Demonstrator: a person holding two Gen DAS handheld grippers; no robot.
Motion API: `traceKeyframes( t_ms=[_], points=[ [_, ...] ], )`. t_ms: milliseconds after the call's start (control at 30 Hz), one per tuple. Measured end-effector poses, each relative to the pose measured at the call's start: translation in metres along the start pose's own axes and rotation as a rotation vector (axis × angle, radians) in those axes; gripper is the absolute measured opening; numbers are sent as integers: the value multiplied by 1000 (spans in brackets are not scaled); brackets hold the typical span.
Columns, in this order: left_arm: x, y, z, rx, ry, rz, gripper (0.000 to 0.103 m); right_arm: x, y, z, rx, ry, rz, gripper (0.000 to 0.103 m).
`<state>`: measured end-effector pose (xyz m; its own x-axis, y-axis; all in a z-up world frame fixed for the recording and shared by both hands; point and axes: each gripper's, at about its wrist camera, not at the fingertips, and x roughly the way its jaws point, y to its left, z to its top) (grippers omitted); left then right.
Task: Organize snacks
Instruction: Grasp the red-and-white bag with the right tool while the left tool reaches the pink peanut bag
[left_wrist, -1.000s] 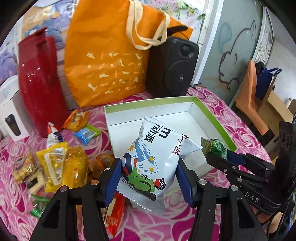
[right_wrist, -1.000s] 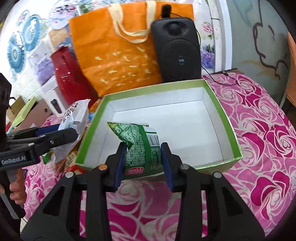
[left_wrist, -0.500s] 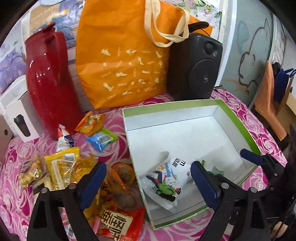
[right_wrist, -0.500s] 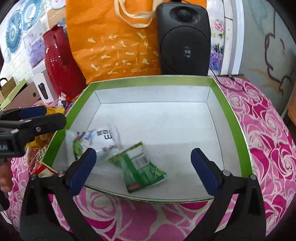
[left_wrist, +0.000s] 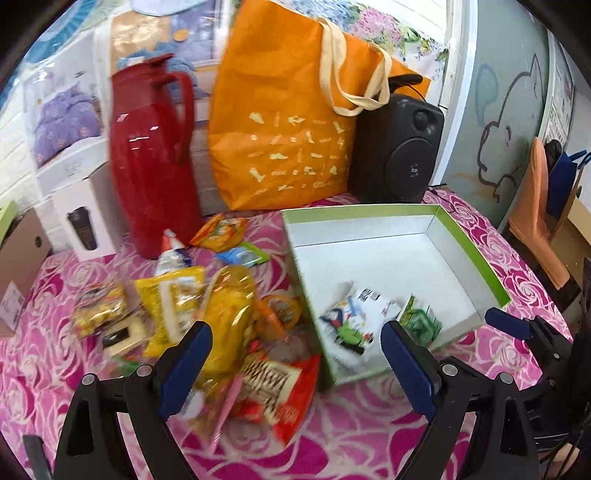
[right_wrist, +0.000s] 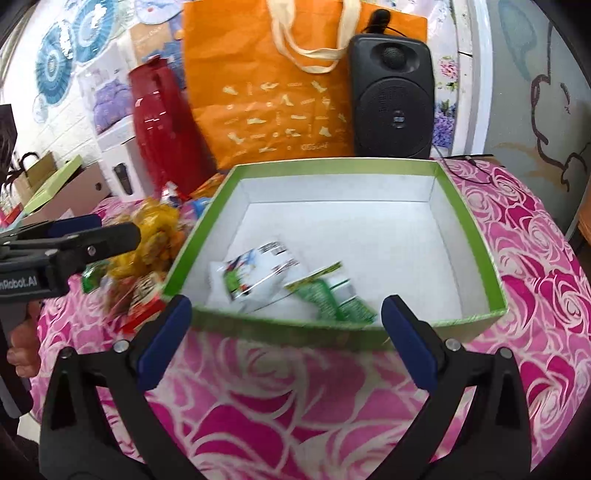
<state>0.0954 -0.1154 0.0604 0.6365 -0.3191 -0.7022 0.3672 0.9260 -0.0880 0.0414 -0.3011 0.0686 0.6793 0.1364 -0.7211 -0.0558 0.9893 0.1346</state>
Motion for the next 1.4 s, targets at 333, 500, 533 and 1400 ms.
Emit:
traceKeyframes(
  t_ms=[333,500,533,1400],
  points=[
    [-39,89,-88,-147,67,117,94,6,91,-42,-139,91,212,102],
    [-42,116,-110,-215,91,113,94,27,118,-45,-154,135,261,102],
    [-43,120,-111,-226,89,104,94,35,118,-42,-113,147,261,102],
    [40,103,-69,-268,140,-31,74,31,92,-63,-17,230,212,20]
  ],
)
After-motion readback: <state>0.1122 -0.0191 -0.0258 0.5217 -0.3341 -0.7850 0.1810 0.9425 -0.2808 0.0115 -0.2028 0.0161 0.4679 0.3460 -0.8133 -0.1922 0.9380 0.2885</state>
